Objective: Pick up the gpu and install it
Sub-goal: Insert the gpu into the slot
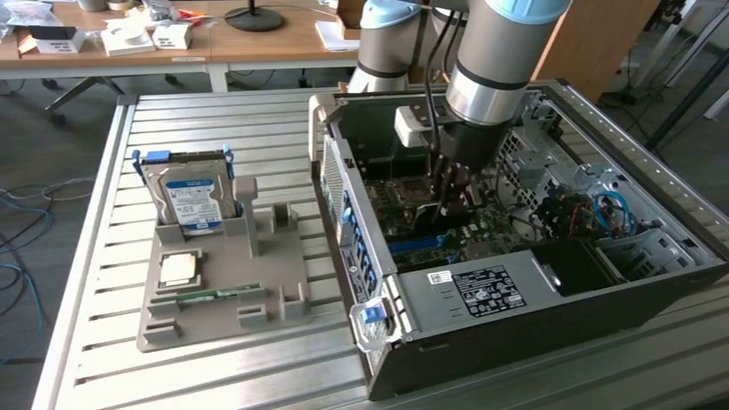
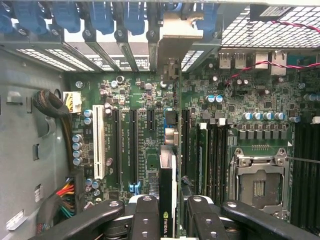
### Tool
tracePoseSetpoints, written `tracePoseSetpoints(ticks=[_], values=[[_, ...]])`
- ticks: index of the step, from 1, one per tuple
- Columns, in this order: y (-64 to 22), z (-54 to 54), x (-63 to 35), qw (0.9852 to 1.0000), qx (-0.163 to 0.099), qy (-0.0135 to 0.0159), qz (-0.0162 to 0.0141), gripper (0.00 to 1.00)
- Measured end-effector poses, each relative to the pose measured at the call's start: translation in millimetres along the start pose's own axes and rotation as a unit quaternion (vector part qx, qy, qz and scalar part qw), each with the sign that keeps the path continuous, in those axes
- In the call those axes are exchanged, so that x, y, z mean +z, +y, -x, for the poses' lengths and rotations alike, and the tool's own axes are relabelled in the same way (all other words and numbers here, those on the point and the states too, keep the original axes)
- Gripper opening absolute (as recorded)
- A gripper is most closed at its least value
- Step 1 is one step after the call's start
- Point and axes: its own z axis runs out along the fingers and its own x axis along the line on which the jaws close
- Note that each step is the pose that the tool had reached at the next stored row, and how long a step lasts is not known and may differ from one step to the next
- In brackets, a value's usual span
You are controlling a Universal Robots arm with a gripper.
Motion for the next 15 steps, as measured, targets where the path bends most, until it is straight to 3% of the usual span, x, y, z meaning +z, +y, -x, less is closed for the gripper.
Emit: tracePoseSetpoints(ticks=[15], values=[[3.8,-1.0,0.2,1.0000,0.000,0.0000,0.0000,0.26]])
